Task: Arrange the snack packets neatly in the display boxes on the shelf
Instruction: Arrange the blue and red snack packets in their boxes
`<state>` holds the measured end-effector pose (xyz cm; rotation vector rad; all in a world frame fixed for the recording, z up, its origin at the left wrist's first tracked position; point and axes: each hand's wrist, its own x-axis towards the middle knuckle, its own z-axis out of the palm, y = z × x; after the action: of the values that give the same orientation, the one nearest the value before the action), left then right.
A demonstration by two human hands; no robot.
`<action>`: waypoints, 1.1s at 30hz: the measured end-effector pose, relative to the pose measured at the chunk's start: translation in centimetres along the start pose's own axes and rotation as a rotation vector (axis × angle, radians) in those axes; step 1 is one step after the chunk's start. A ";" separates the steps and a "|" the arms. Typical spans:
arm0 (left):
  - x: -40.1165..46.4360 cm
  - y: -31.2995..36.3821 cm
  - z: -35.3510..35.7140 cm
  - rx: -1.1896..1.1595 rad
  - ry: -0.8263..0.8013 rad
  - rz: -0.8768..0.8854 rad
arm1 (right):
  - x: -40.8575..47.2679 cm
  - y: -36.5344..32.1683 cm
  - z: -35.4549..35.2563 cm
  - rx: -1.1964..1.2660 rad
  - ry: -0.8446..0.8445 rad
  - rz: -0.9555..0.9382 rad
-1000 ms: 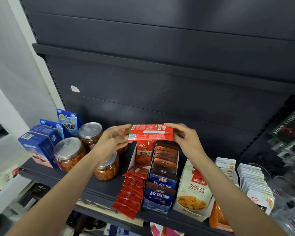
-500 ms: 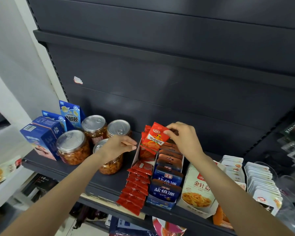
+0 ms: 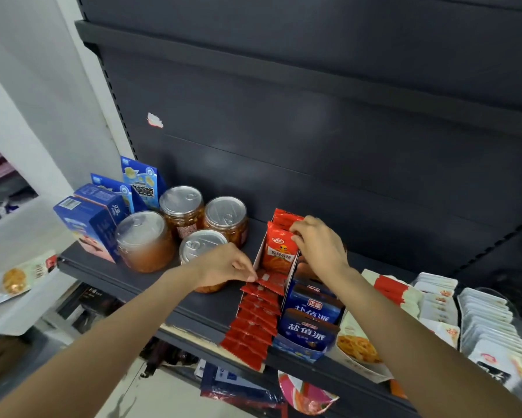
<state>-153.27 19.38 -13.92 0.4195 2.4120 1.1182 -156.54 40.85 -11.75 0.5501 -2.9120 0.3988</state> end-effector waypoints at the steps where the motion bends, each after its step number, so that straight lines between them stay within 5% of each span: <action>1: 0.0 0.1 0.0 0.012 0.047 0.021 | 0.2 0.1 0.2 -0.007 0.007 0.004; 10: -0.2 1.7 -1.7 -0.107 0.402 0.184 | 2.3 0.7 0.3 -0.071 -0.041 0.028; 14: 0.1 2.8 -2.1 -0.172 0.436 0.174 | 1.6 0.2 -2.8 0.358 0.024 0.117; 16: 0.5 3.5 -2.3 -0.150 0.453 0.176 | 1.0 -0.6 -4.5 0.514 -0.094 0.063; 19: 0.9 4.9 -2.6 -0.171 0.470 0.206 | 0.7 -1.3 -5.6 0.379 -0.225 -0.006; 25: 1.2 6.3 -2.5 -0.115 0.574 -0.002 | 0.2 -0.6 -7.6 0.492 0.029 0.095; 29: 0.6 6.9 -2.2 -0.439 0.427 -0.247 | -0.7 0.3 -9.0 0.744 0.177 0.168; 33: 0.0 7.4 -2.1 -0.840 0.342 -0.224 | -1.8 0.6 -9.8 0.979 0.204 0.186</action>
<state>-153.70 22.69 -6.99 -0.3306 1.9113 2.0462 -154.12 44.86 -2.86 0.2903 -2.4017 1.8004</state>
